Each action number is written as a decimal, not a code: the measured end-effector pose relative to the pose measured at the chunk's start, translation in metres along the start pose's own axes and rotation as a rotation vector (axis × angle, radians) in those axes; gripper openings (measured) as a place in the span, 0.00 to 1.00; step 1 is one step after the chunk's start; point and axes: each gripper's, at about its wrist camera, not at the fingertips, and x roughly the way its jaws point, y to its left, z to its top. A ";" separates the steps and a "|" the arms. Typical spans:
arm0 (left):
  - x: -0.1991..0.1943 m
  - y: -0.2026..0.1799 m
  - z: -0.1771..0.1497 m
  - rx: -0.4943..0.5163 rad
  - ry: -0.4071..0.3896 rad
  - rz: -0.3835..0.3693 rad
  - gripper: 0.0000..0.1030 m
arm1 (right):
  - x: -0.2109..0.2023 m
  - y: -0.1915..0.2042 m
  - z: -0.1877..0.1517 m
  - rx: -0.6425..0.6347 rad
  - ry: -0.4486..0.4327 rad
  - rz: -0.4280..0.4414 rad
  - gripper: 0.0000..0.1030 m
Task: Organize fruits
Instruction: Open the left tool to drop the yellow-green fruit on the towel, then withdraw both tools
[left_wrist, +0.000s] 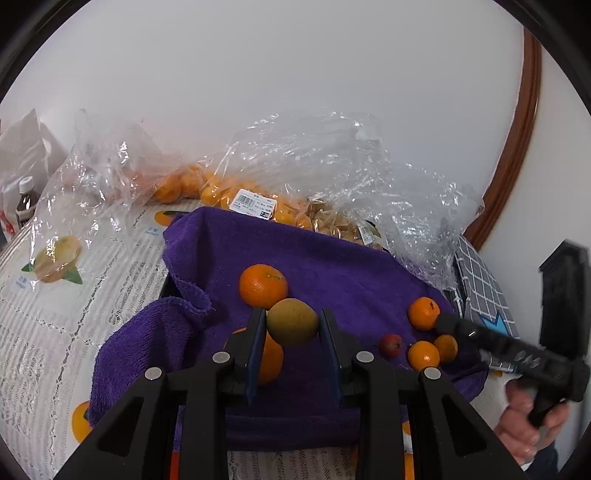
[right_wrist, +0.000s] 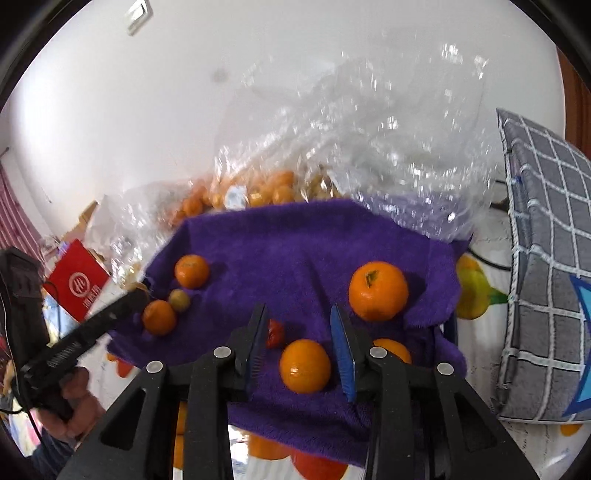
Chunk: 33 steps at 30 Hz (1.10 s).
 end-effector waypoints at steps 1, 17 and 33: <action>0.002 -0.001 0.000 0.005 0.008 0.004 0.27 | -0.005 0.000 0.001 -0.004 -0.012 0.004 0.34; 0.051 -0.045 -0.003 0.102 0.149 0.131 0.27 | -0.040 -0.049 0.009 0.134 -0.088 -0.008 0.34; -0.003 -0.033 -0.007 0.063 -0.048 0.035 0.48 | -0.041 -0.002 -0.001 0.007 -0.158 0.011 0.51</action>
